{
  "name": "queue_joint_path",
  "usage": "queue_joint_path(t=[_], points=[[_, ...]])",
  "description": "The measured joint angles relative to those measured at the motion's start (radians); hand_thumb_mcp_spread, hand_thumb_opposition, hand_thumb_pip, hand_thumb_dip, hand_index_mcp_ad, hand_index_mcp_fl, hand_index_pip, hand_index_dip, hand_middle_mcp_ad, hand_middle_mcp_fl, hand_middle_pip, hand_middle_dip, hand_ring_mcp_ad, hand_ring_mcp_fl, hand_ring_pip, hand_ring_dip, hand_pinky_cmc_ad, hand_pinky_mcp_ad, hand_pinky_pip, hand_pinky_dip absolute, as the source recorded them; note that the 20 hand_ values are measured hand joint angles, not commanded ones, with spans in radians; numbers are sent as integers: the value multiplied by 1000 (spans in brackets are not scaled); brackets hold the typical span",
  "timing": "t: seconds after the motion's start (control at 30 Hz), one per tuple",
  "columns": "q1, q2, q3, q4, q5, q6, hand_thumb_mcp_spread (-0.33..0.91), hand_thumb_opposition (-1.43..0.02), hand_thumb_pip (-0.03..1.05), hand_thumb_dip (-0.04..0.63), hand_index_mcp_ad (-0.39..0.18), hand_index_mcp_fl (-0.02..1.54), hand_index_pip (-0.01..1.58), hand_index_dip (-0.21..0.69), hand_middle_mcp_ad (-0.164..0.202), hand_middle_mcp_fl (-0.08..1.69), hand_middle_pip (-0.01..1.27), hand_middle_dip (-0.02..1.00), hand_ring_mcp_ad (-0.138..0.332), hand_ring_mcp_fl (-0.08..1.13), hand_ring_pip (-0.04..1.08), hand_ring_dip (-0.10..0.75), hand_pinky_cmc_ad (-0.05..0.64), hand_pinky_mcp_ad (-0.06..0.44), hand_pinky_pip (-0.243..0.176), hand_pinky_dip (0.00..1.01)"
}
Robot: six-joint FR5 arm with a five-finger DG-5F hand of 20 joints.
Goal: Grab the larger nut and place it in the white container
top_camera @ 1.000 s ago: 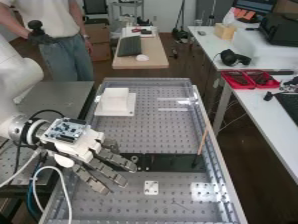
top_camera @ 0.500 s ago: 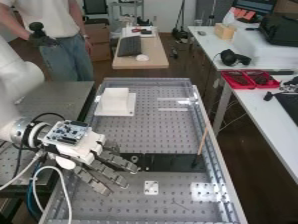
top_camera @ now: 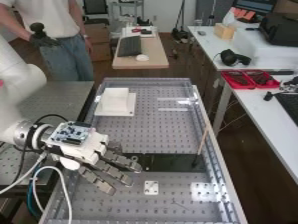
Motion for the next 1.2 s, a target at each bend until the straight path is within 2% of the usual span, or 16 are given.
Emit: queue_joint_path(t=[0.13,0.4,1.2], points=[[6,2,-4,0,2,4,358,-876,770,185,-150,68,1557,126,77,9,138,194,166,2,182,108,346,298,-105,630],[11,12,-11,-5,7,11,358,-876,770,188,-150,106,1557,131,75,10,136,194,166,-2,194,108,349,295,-105,641],[12,-2,-3,-18,16,22,358,-876,778,190,-150,87,1560,141,75,10,136,192,164,-2,194,108,328,293,-105,649]])
